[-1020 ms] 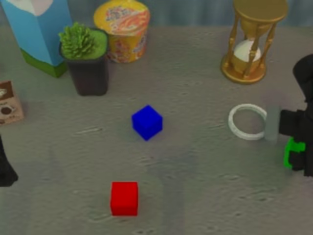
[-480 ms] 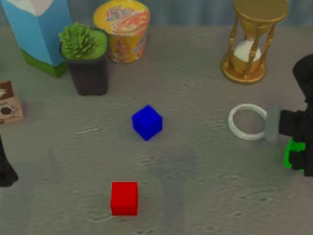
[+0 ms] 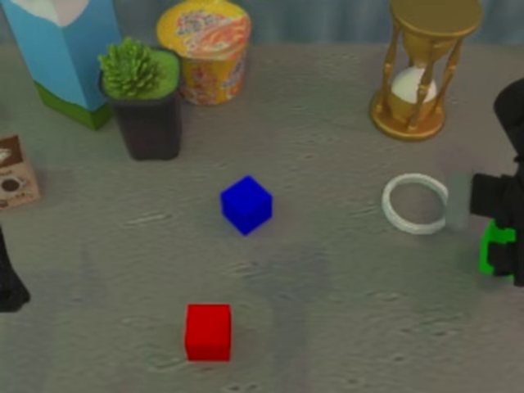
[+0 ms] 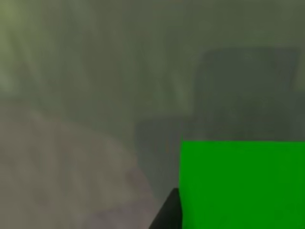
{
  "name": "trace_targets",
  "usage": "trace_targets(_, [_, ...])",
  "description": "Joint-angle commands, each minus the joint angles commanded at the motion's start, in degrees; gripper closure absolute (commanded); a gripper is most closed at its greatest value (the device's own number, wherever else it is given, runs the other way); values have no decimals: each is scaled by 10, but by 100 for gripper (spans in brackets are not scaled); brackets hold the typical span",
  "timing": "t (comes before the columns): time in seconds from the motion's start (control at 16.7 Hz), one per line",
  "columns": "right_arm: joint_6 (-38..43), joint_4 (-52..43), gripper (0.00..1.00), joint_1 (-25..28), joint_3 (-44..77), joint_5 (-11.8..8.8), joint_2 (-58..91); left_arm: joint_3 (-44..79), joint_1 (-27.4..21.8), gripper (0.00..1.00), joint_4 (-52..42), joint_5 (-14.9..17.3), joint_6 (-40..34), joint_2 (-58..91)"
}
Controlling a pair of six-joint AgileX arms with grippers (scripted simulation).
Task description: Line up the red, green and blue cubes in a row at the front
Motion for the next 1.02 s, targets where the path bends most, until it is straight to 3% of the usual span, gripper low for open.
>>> trace_targets(0.3, [-1, -99, 100, 4, 46, 0, -49, 0, 0, 0, 0, 0, 0, 0])
trace_targets(0.72, [4, -108, 100, 10, 54, 0, -51, 0, 0, 0, 0, 0, 0, 0])
trace_targets(1.02, [71, -133, 100, 124, 101, -1, -24, 0, 0, 0, 0, 0, 0, 0])
